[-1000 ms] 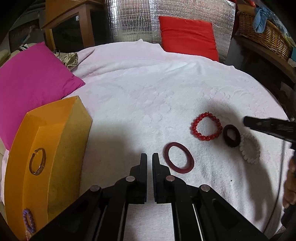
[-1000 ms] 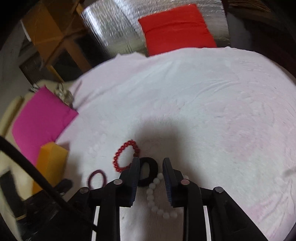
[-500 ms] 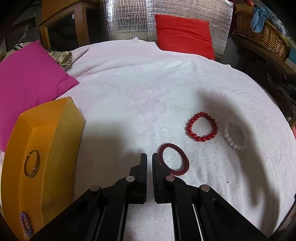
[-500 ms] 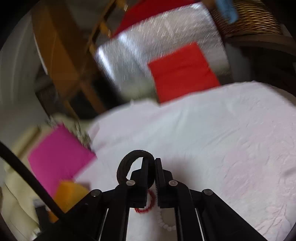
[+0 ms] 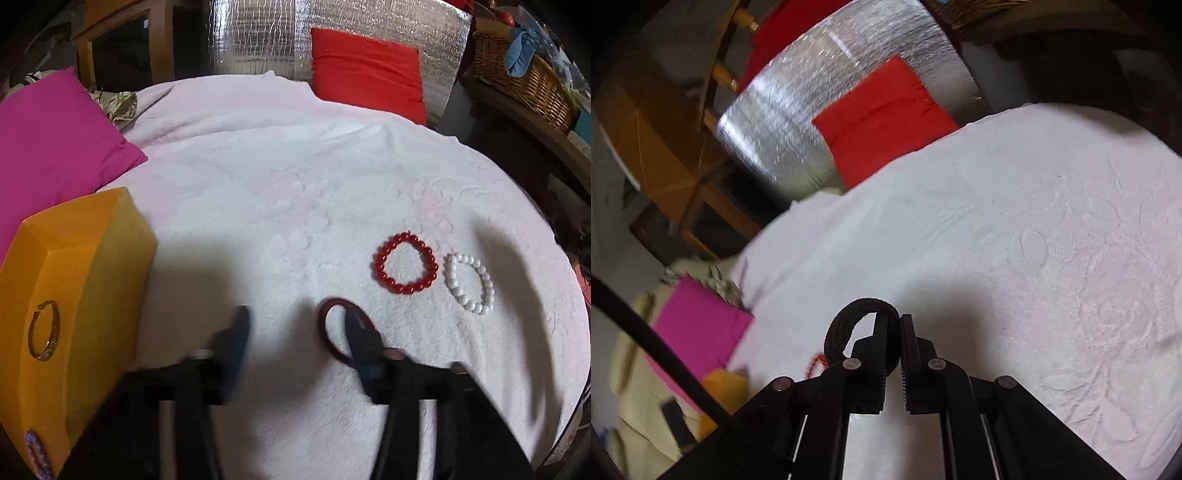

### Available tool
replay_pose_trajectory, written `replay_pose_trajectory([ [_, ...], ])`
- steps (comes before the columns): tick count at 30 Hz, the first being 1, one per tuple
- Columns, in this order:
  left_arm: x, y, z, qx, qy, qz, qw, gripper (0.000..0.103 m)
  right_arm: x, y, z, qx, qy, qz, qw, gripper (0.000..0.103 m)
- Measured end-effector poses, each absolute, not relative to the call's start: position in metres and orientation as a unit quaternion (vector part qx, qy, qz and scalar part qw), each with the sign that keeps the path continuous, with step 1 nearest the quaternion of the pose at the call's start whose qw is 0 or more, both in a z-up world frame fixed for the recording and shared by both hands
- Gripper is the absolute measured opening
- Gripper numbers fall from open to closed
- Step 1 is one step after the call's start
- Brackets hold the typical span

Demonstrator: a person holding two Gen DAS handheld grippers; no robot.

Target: Organize jewelry

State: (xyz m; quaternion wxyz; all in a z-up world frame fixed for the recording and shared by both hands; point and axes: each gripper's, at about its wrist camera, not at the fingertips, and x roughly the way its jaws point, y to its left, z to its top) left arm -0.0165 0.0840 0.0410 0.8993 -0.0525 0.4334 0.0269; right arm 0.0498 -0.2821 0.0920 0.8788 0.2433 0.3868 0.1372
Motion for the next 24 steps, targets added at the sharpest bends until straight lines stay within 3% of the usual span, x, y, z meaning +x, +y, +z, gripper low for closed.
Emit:
replay_pose_trajectory([
  [8,0.006,0.062,0.015,-0.016,0.463,0.049,0.885,0.058,0.042,-0.267,0.095,0.207,0.399,0.146,0.881,0.008],
  [11,0.008,0.054,0.013,0.012,0.463,0.058,0.885,0.028,0.046,-0.256,0.091,0.197,0.404,0.139,0.882,0.008],
  [12,0.007,0.054,0.014,0.009,0.462,0.054,0.885,0.014,0.046,-0.255,0.091,0.192,0.405,0.136,0.884,0.008],
  [13,0.006,0.056,0.016,-0.005,0.461,0.044,0.886,0.007,0.046,-0.253,0.09,0.191,0.405,0.135,0.884,0.008],
  [24,-0.034,0.072,0.068,-0.054,0.393,0.048,0.917,0.005,0.042,-0.227,0.098,0.187,0.392,0.172,0.884,0.008],
])
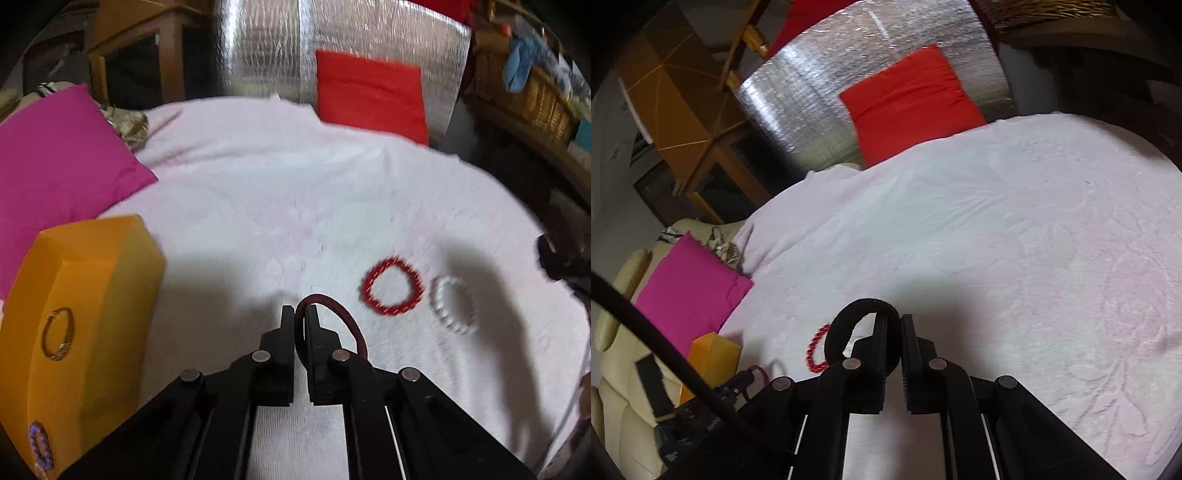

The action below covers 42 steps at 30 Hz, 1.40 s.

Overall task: Organize jewelry
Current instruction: 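Carry black hair tie and maroon bangle into the orange box and open both grippers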

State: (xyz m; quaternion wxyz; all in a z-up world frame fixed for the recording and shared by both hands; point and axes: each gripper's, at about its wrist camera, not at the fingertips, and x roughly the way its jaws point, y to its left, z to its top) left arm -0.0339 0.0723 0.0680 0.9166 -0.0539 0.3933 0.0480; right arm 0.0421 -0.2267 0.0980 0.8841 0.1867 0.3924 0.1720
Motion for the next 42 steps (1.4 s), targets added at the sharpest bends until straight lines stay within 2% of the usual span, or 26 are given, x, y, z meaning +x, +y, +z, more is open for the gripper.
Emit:
replay_pose_trajectory([
  [12,-0.13,0.076,0.129,-0.075,0.302,0.069,0.948,0.005,0.005,-0.14,0.106,0.146,0.374,0.254,0.88,0.008],
  [22,-0.223,0.192,0.162,-0.1,0.282,0.175,0.938,0.005,-0.056,-0.042,0.127,0.13,0.374,0.36,0.845,0.008],
  [29,-0.256,0.25,0.133,-0.131,0.31,0.22,0.916,0.005,-0.087,0.048,0.142,0.079,0.386,0.423,0.816,0.008],
  [42,-0.25,0.246,0.076,-0.164,0.379,0.166,0.895,0.005,-0.09,0.172,0.102,-0.033,0.464,0.427,0.775,0.01],
])
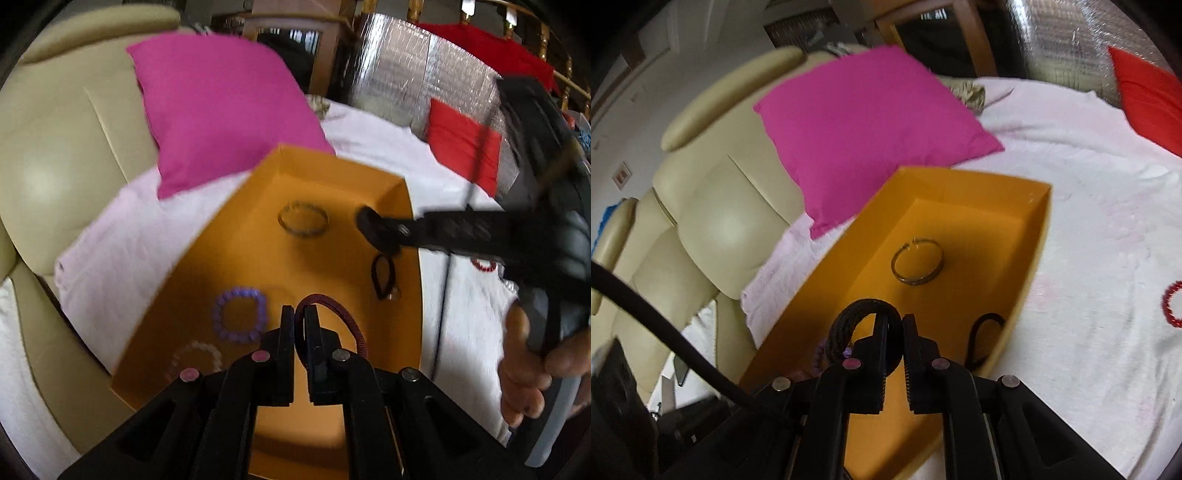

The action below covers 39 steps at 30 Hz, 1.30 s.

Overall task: Organize jewelry
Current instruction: 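Carry black hair tie and maroon bangle into the orange box and open both grippers, then return both tools to the red and white bead bracelets on the bedspread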

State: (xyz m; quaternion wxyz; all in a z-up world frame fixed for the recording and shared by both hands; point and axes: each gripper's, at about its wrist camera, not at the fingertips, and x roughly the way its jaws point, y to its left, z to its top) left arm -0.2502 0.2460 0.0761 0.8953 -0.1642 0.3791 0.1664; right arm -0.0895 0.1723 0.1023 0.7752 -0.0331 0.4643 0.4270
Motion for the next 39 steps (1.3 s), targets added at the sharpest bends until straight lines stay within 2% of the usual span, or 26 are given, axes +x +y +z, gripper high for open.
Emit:
replay_pose_trajectory([
  [2,-0.248,0.248,0.071,-0.171,0.388,0.159,0.892,0.006,-0.085,0.183,0.095,-0.044,0.477,0.419,0.772,0.011],
  [3,-0.248,0.252,0.07,-0.174,0.39,0.163,0.89,0.013,-0.082,0.19,0.091,-0.047,0.488,0.42,0.764,0.015],
  [4,-0.25,0.257,0.07,-0.18,0.387,0.169,0.888,0.027,-0.079,0.195,0.087,-0.05,0.498,0.417,0.759,0.018],
  [6,-0.256,0.267,0.073,-0.189,0.375,0.185,0.889,0.044,-0.072,0.197,0.084,-0.038,0.517,0.409,0.751,0.028],
  [8,-0.263,0.275,0.077,-0.193,0.363,0.202,0.889,0.045,-0.067,0.19,0.087,-0.01,0.517,0.416,0.748,0.033],
  [17,-0.268,0.283,0.098,-0.2,0.347,0.223,0.889,0.047,-0.043,0.106,0.122,0.058,0.465,0.384,0.796,0.034],
  [19,-0.264,0.271,0.104,-0.194,0.348,0.218,0.891,0.061,-0.036,0.074,0.127,0.072,0.456,0.368,0.807,0.042],
  [20,-0.262,0.266,0.107,-0.192,0.347,0.216,0.892,0.063,-0.033,0.063,0.128,0.075,0.454,0.361,0.811,0.051],
  [21,-0.26,0.26,0.111,-0.188,0.344,0.213,0.895,0.064,-0.03,0.044,0.128,0.082,0.45,0.35,0.818,0.053],
  [26,-0.238,0.218,0.132,-0.15,0.35,0.193,0.904,0.071,-0.018,-0.045,0.127,0.123,0.428,0.299,0.844,0.053],
  [34,-0.175,0.138,0.168,-0.057,0.327,0.158,0.93,0.078,0.009,-0.193,0.101,0.264,0.403,0.202,0.852,0.053],
  [39,-0.115,0.081,0.169,-0.029,0.313,0.128,0.941,0.078,0.029,-0.23,0.093,0.31,0.413,0.178,0.838,0.052],
])
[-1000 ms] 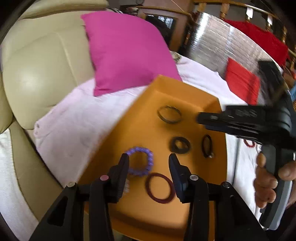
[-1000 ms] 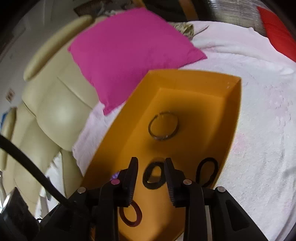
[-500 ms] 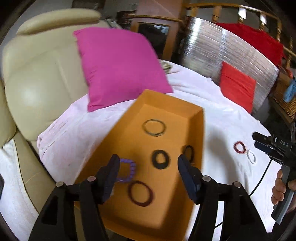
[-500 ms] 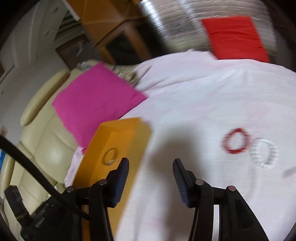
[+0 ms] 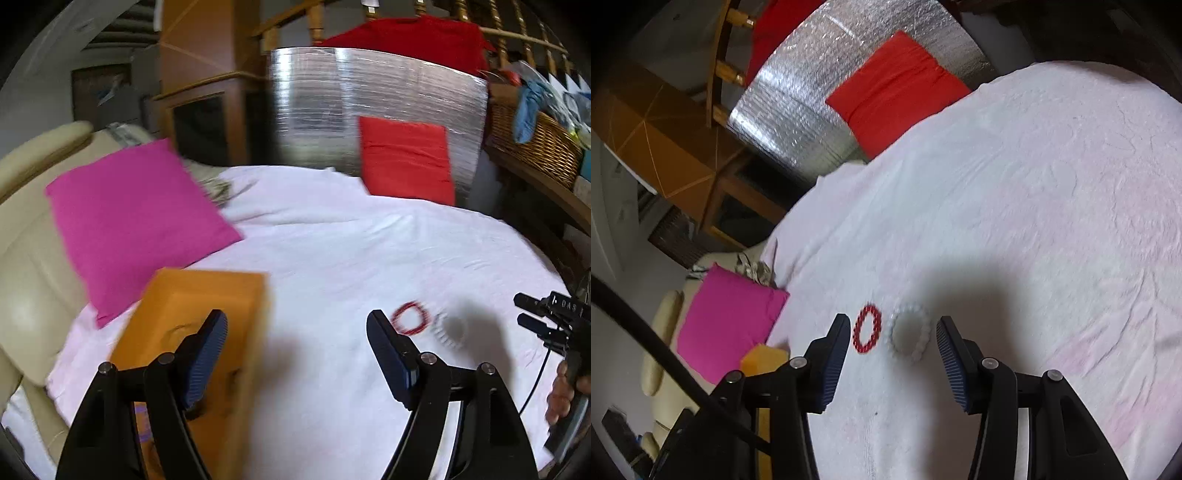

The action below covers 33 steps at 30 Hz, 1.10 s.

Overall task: Organize jewelry
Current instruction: 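Return both tools to the red and white bead bracelets on the bedspread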

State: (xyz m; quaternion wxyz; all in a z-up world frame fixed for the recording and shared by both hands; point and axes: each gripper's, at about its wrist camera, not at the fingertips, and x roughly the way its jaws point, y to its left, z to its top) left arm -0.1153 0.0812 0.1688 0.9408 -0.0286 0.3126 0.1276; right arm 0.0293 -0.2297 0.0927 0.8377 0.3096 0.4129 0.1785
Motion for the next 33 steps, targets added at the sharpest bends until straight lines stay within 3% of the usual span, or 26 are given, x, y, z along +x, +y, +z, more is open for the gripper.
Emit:
replay_pose_trajectory([
  [11,-0.044,0.002,0.101,-0.001,0.357,0.073,0.931,0.079,0.028,-0.253,0.104,0.252,0.399,0.169,0.865,0.052],
  [33,-0.039,0.042,0.086,-0.023,0.373,0.081,0.924,0.079,0.037,-0.189,0.076,0.198,0.436,0.17,0.861,0.052],
])
